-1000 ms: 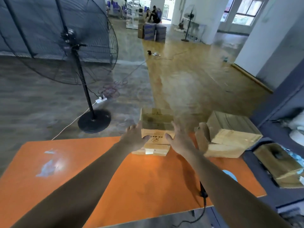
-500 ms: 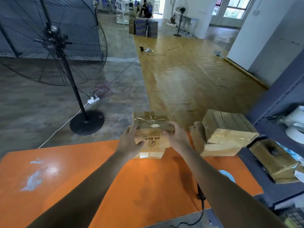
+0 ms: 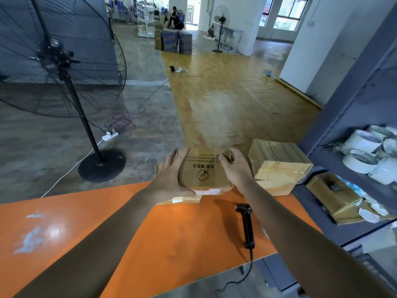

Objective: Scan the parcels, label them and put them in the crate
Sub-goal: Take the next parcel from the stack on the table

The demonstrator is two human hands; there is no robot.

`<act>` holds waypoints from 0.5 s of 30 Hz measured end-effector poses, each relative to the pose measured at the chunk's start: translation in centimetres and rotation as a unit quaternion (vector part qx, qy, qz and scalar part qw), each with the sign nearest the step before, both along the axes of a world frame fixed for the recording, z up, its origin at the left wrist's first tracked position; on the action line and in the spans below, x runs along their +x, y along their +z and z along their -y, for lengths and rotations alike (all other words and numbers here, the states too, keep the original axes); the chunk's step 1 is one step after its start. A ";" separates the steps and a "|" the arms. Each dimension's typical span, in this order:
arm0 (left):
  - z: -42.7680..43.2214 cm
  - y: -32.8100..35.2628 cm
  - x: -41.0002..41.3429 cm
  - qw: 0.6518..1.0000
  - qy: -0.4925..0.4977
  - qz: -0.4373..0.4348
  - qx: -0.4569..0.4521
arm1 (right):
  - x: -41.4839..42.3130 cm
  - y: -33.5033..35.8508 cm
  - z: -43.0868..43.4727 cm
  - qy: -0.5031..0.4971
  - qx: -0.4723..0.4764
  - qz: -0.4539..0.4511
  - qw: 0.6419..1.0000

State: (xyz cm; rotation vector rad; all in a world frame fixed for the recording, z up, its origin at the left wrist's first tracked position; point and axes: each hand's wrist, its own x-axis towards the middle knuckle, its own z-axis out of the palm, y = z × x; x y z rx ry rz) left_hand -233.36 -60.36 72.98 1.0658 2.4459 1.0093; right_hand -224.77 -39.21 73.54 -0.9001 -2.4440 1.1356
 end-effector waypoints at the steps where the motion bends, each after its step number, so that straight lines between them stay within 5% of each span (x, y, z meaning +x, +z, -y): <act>1: -0.1 0.0 0.1 1.000 -0.009 -0.006 -0.013 | 0.3 0.0 -0.2 -0.003 0.002 0.007 1.000; 4: -0.2 -0.4 -0.1 1.000 0.002 0.002 -0.001 | 1.3 -0.2 -0.5 0.000 -0.013 0.023 1.000; 10: 0.4 -1.5 -0.7 0.985 0.041 0.151 0.076 | 3.0 -0.2 -0.6 0.076 -0.140 0.011 0.987; 15: 0.9 -1.7 -0.3 0.968 0.073 0.217 0.100 | 3.7 -0.4 0.1 0.149 -0.142 0.020 0.978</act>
